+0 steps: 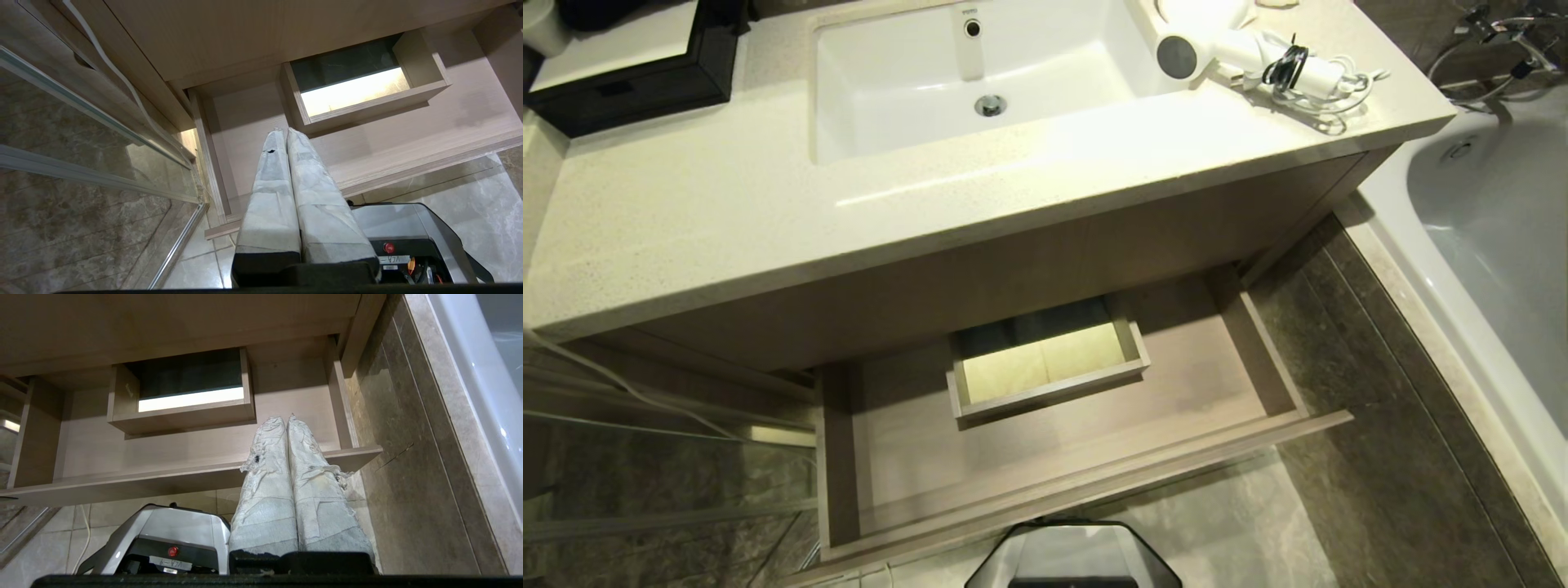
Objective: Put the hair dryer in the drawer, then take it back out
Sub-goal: Pick up the hairdryer
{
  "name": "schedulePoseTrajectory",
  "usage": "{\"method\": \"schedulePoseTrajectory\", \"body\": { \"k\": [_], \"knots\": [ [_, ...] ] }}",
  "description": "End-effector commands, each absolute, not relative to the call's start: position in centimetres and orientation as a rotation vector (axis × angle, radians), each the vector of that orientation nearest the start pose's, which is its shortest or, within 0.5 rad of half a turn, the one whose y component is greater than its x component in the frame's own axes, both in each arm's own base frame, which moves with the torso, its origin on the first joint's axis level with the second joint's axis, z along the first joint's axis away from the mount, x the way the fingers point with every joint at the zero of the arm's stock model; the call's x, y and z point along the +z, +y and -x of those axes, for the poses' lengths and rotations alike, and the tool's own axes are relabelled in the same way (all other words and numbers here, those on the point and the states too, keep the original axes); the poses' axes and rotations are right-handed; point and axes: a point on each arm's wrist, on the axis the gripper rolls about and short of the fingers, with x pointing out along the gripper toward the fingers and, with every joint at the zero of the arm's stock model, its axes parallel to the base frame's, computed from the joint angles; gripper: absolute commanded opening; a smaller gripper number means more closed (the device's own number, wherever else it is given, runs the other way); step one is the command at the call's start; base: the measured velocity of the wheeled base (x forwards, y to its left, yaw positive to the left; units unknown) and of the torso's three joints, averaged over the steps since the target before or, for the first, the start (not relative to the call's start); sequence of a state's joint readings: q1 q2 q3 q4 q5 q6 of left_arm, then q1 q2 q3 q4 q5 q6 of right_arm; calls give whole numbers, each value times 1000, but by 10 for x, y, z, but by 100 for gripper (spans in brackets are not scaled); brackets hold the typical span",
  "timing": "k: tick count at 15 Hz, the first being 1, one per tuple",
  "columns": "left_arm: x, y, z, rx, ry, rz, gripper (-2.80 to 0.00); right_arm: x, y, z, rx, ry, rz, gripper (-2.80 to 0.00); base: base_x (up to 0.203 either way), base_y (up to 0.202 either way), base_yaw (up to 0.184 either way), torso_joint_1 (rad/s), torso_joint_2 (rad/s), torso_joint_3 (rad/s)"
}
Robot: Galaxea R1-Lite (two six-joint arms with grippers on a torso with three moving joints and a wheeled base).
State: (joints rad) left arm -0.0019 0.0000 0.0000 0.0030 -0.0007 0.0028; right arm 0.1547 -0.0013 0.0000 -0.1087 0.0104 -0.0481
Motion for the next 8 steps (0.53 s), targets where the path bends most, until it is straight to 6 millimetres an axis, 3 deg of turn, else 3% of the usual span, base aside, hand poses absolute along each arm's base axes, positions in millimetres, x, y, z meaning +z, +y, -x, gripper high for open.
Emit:
{"method": "schedulePoseTrajectory", "body": {
  "k": [1, 3, 8],
  "knots": [
    [75, 0, 23, -4, 4, -3, -280, 75, -3, 23, 164, -116, 43, -280, 0, 0, 0, 170, -320, -145],
    [75, 0, 23, -2, 3, -4, -280, 75, -3, 23, 167, -113, 54, -280, 0, 0, 0, 115, -231, -100],
    [75, 0, 23, -3, 3, -3, -280, 75, -3, 23, 168, -113, 52, -280, 0, 0, 0, 5, -8, -3]
  ]
}}
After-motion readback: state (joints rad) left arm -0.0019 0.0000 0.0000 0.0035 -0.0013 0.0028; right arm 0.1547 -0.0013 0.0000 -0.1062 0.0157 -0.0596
